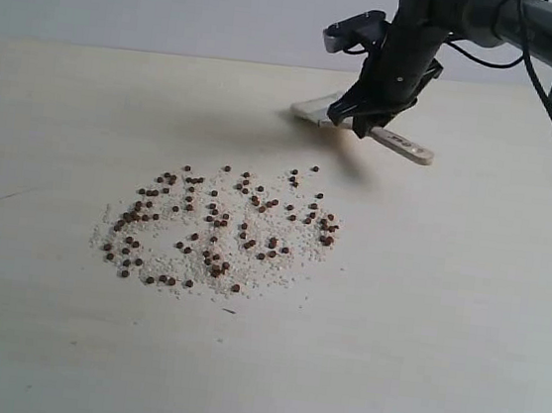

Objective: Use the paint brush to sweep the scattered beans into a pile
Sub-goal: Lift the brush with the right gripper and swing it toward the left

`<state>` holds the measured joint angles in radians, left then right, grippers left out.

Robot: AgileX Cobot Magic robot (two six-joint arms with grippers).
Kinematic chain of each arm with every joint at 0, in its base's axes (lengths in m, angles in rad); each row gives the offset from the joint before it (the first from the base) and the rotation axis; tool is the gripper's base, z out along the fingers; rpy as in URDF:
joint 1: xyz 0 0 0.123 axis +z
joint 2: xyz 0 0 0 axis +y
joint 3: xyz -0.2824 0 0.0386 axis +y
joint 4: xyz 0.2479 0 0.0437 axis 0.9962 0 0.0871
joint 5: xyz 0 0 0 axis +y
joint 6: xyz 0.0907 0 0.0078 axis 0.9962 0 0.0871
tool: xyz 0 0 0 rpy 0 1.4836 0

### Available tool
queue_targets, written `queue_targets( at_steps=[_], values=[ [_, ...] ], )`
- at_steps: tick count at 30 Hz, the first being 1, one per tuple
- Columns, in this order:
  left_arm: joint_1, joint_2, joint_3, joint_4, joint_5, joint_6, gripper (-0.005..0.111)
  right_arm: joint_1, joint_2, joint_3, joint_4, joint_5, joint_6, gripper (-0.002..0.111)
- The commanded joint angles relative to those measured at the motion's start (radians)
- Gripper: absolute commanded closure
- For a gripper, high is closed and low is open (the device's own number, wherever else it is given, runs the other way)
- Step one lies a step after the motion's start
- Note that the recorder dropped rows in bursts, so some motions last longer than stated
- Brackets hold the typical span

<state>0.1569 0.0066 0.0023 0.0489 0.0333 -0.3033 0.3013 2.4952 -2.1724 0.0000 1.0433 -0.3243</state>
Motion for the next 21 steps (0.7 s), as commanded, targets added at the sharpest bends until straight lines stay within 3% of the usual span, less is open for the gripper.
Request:
queue_targets(
  at_steps=[1, 12, 21],
  values=[
    [-0.007, -0.007, -0.002, -0.002, -0.002, 0.008, 0.107, -0.001, -0.022, 0.002, 0.0, -0.014, 0.031, 0.108],
    [-0.007, -0.007, -0.002, -0.002, -0.002, 0.008, 0.107, -0.001, -0.101, 0.015, 0.055, 0.038, 0.062, 0.108],
    [-0.007, -0.007, -0.002, -0.002, -0.002, 0.008, 0.107, -0.013, -0.302, 0.288, 0.051, -0.071, 0.064, 0.108]
  ],
)
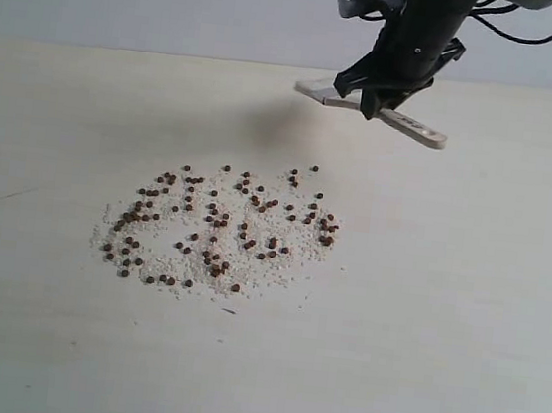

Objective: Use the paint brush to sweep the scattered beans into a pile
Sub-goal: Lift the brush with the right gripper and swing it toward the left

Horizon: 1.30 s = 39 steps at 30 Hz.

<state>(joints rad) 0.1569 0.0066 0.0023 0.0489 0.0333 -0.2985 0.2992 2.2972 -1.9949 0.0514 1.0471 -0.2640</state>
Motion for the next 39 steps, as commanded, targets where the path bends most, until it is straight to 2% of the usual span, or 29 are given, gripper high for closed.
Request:
queue_targets(
  at_steps=[1, 10, 17, 21, 26, 35, 39],
  values=[
    [-0.007, -0.007, -0.002, -0.002, -0.002, 0.004, 0.107, -0.011, -0.128, 0.147, -0.001, -0.085, 0.001, 0.108],
    [-0.007, -0.007, -0.002, -0.002, -0.002, 0.004, 0.107, -0.009, -0.369, 0.374, 0.012, -0.081, -0.023, 0.108],
    [-0.007, -0.007, -0.002, -0.002, -0.002, 0.004, 0.107, -0.009, -0.543, 0.578, 0.15, -0.086, -0.094, 0.108],
    [-0.007, -0.007, -0.002, -0.002, -0.002, 0.004, 0.107, -0.009, -0.619, 0.662, 0.166, -0.057, -0.101, 0.108],
    [-0.007, -0.007, -0.002, -0.002, -0.002, 0.006, 0.107, 0.007, -0.706, 0.698, 0.162, 0.044, -0.099, 0.108],
    [-0.007, -0.007, -0.002, -0.002, -0.002, 0.006, 0.107, 0.132, -0.793, 0.7, 0.158, 0.174, -0.081, 0.108],
    [-0.007, -0.007, -0.002, -0.002, -0.002, 0.006, 0.107, 0.163, -0.793, 0.7, 0.158, 0.174, -0.081, 0.108]
  ],
)
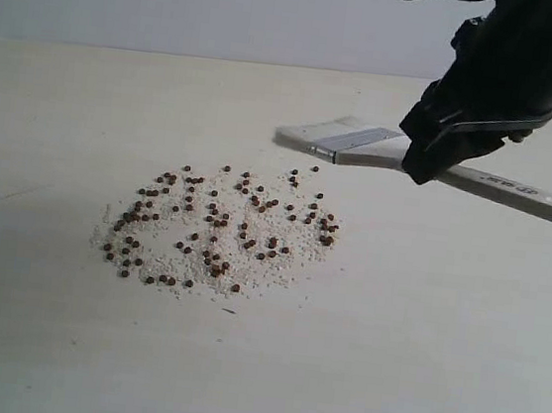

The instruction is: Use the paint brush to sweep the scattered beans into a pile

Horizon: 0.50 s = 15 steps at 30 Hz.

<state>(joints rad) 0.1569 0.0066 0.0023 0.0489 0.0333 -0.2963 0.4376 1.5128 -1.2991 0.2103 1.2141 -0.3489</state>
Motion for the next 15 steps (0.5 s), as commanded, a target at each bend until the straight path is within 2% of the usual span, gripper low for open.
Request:
queue_targets(
  at_steps=[1, 7, 11, 15],
  values=[
    [-0.007, -0.007, -0.002, -0.002, -0.006, 0.004, 0.107, 0.028, -0.009, 0.004, 0.001, 0.007, 0.004, 0.108],
    [-0.007, -0.007, -0.002, -0.002, -0.144, -0.037, 0.107, 0.028, -0.009, 0.004, 0.027, 0.007, -0.016, 0.108],
    [-0.007, -0.007, -0.002, -0.002, -0.16, -0.072, 0.107, 0.028, 0.013, -0.006, 0.027, 0.007, -0.031, 0.108],
    [-0.007, -0.007, -0.002, -0.002, -0.207, -0.179, 0.107, 0.028, 0.063, -0.038, 0.069, 0.007, -0.046, 0.108]
  ],
)
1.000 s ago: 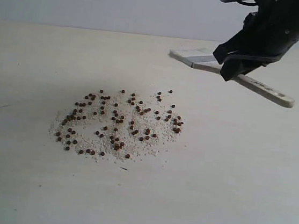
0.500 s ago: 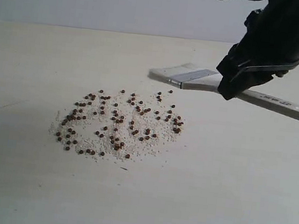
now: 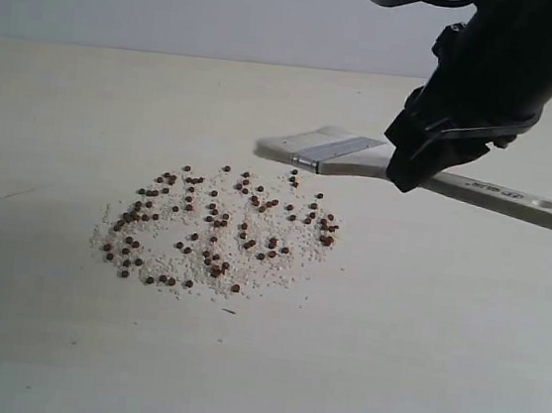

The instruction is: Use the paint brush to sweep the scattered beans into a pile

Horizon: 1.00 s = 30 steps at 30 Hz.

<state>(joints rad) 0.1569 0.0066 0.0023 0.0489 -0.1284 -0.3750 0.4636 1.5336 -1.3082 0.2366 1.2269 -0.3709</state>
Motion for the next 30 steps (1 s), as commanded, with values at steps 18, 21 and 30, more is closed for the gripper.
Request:
queue_targets(
  at_steps=[18, 21, 30],
  values=[
    [-0.007, 0.387, -0.217, 0.31, -0.48, -0.29, 0.107, 0.002, 0.226, -0.177, 0.045, -0.006, -0.081, 0.108],
    [-0.007, 0.557, -0.353, 0.436, -0.48, -0.29, 0.107, 0.002, 0.236, -0.177, 0.042, -0.006, -0.098, 0.108],
    [-0.007, 0.948, -0.763, 1.39, -0.64, -0.305, 0.107, 0.002, 0.308, -0.231, 0.044, -0.006, -0.097, 0.108]
  ],
)
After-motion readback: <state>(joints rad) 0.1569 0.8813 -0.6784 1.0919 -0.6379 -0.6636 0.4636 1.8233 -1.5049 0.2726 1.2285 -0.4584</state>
